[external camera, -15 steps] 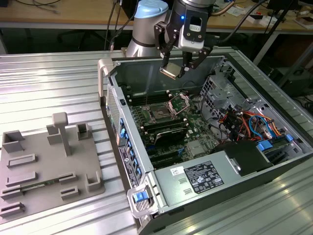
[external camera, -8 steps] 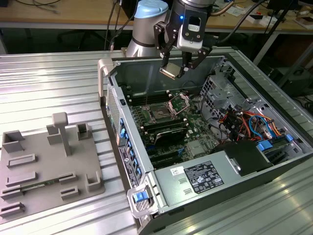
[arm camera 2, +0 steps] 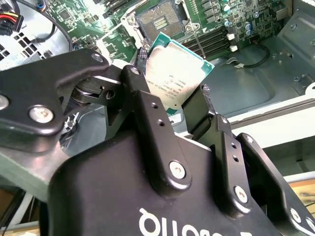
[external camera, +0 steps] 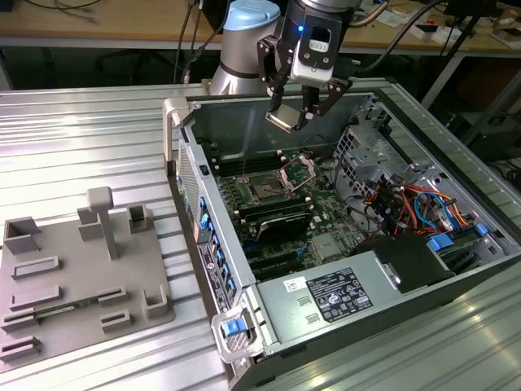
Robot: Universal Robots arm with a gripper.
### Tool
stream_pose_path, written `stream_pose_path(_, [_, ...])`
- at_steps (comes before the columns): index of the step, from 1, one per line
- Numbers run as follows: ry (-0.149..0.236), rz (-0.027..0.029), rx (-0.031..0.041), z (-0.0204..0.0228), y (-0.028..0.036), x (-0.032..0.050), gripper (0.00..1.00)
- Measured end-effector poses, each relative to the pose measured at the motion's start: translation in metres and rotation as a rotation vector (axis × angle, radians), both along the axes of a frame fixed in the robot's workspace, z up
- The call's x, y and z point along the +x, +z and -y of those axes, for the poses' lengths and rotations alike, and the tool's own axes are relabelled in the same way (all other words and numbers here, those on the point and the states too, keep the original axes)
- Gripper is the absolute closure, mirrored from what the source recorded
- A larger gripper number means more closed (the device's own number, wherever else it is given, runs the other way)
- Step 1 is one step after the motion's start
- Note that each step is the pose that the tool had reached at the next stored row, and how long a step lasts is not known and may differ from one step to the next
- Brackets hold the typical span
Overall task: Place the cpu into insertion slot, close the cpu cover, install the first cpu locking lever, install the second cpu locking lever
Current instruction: 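Place the cpu into insertion slot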
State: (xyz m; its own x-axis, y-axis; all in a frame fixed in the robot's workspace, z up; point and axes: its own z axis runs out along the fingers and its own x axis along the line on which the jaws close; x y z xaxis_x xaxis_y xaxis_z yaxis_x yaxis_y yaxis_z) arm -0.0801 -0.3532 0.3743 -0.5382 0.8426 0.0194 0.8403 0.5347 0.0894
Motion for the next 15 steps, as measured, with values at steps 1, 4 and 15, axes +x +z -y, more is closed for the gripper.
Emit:
stream_pose_path(1, [-0.004, 0.0, 0.0, 0.0, 0.0, 0.0, 0.45])
stream_pose_path(4, [-0.021, 0.0, -0.0001, 0.0, 0.0, 0.0, 0.45])
stream_pose_path(15, [-0.068, 0.0, -0.0001, 0.0, 0.0, -0.0004, 0.45])
